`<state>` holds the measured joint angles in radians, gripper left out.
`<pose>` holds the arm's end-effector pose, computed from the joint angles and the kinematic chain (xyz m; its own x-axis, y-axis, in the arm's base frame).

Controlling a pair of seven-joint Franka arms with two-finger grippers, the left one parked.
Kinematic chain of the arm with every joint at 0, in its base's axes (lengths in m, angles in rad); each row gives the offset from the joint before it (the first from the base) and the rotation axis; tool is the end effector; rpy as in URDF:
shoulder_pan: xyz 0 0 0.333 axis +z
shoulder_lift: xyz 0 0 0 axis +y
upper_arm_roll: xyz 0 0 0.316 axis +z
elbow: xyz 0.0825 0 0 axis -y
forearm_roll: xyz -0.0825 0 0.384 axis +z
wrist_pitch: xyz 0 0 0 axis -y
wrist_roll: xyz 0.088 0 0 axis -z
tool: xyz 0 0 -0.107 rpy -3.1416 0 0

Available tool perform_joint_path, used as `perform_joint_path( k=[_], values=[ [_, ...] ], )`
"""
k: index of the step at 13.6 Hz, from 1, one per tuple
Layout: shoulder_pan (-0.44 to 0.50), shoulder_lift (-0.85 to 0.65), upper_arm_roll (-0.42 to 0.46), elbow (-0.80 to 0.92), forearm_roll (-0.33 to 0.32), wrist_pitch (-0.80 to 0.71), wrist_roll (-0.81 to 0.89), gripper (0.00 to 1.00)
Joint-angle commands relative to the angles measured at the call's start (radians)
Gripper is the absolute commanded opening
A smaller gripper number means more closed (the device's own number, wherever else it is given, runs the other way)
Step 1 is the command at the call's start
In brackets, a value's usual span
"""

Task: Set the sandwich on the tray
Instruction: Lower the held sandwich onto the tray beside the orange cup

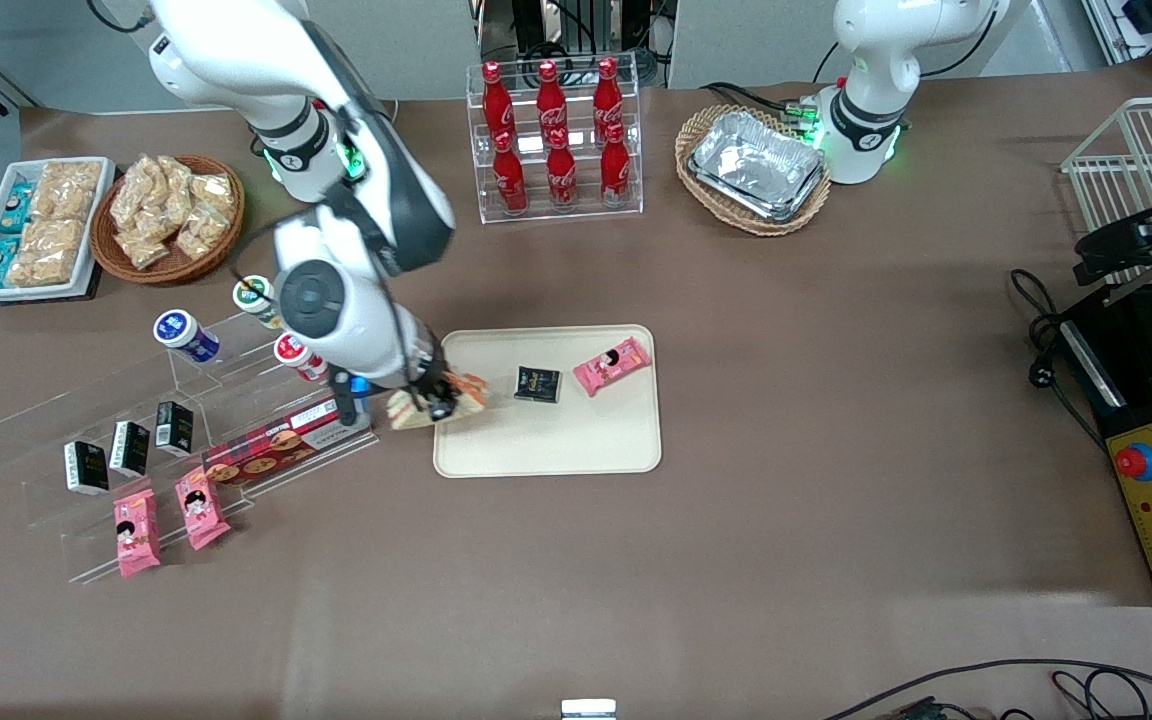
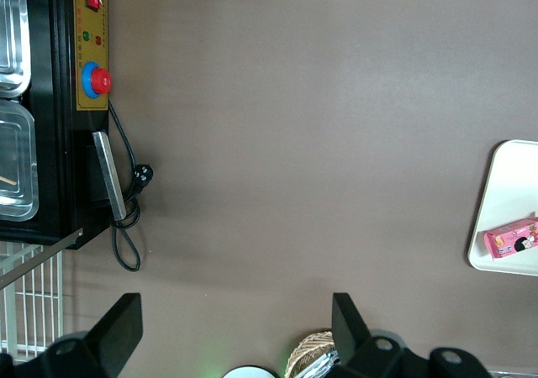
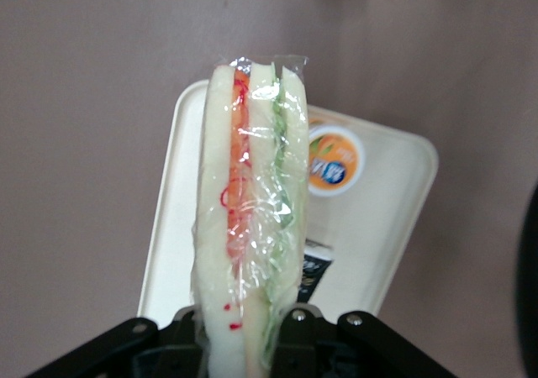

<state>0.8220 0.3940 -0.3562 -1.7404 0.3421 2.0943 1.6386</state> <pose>0.5643 0.3249 0.3618 0.2410 -0.9577 -0.1571 -0.9681 -0.2486 0.0304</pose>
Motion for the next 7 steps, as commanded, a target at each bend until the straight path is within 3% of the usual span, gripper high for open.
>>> perform_joint_path(
  k=[1,4,7],
  values=[
    [0.054,0.132,-0.015,0.085,0.037,0.11,0.102,0.0],
    [0.071,0.27,-0.015,0.22,0.041,0.136,0.191,0.0],
    [0.088,0.318,-0.015,0.231,0.041,0.21,0.233,0.0]
  ],
)
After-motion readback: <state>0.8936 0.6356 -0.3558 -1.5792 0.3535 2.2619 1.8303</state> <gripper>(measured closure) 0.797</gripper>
